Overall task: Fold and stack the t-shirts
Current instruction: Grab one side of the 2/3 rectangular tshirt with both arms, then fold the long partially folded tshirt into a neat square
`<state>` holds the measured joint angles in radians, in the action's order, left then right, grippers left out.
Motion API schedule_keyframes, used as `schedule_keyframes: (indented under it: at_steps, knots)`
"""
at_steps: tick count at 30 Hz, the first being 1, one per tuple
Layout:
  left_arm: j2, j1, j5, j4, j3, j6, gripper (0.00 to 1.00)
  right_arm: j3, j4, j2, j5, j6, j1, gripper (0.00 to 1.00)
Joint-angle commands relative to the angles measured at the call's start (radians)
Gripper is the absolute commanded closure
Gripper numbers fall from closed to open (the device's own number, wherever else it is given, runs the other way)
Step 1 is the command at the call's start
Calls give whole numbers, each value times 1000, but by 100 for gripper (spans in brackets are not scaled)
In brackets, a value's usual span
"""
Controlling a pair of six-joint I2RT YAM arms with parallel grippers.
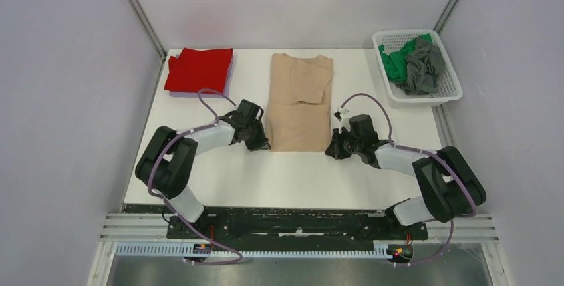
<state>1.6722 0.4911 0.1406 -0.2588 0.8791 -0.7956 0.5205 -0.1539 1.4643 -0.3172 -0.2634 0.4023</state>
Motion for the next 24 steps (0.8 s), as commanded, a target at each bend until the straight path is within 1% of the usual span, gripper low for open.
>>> schedule_keyframes:
  at_steps: [1,3,5,7,10,13,15,17,20,22,24]
  knots:
    - [-79,25,-62,-84,-67,-23,98,-59,55,-76,-86,132,35,100]
    - [-136,30,-75,-87,-104,-32,98,-76,94,-122,-89,174,73,100]
    - [-207,42,-85,-111,-143,-44,98,-92,139,-168,-80,179,123,100]
    - [-282,60,-110,-161,-176,-58,98,-116,184,-226,-86,156,169,100]
    - [-417,97,-137,-258,-226,-91,98,-140,246,-343,-139,112,221,100]
    - [-591,131,-177,-384,-265,-143,98,-130,321,-464,-198,97,258,100]
    - [-722,145,-188,-450,-281,-182,98,-93,397,-520,-213,151,267,100]
    - [-840,147,-187,-500,-289,-207,98,-53,454,-560,-196,177,268,100]
    - [-956,147,-182,-551,-267,-221,98,-26,455,-595,-239,157,268,100]
    - [-987,147,-183,-559,-251,-226,98,-25,429,-621,-251,134,268,100]
    - [-996,147,-202,-534,-246,-231,98,-21,393,-644,-235,117,268,100]
